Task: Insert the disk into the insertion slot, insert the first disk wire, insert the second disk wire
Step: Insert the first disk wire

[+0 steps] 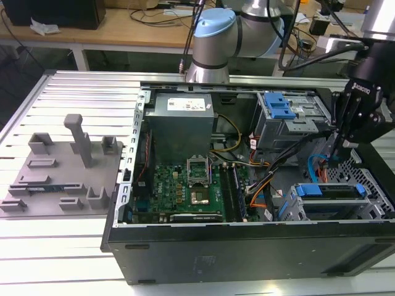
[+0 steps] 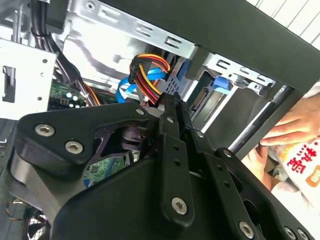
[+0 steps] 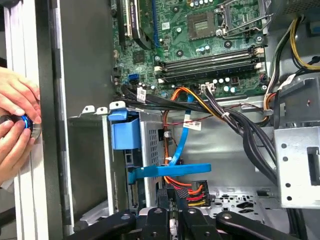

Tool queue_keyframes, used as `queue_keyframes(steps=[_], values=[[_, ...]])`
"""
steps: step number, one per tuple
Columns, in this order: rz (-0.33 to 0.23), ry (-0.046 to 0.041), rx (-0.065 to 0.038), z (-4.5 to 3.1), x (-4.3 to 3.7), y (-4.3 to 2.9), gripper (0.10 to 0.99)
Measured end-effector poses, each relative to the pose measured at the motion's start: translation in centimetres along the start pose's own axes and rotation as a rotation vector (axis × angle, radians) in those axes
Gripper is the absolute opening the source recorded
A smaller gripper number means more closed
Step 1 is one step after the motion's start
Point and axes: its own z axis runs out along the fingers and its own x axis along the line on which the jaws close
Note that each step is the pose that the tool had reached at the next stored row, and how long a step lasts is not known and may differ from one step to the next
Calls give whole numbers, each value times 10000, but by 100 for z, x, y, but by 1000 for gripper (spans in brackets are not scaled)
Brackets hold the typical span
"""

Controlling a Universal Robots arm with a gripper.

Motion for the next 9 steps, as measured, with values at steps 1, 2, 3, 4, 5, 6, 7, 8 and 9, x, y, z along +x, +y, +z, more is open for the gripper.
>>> queue_keyframes(steps=[1,2,3,4,5,6,7,8,9], values=[[-5,-67,-8,-2,38,-3,165],[-9,-113,-14,2,65,-6,165],[-14,-183,-24,10,106,-10,165],[-17,-229,-30,17,133,-13,165],[-21,-272,-35,27,163,-16,165],[-25,-335,-43,42,213,-21,165],[-27,-371,-47,50,239,-23,165],[-31,-420,-51,61,272,-27,165],[-35,-475,-56,74,312,-31,165]])
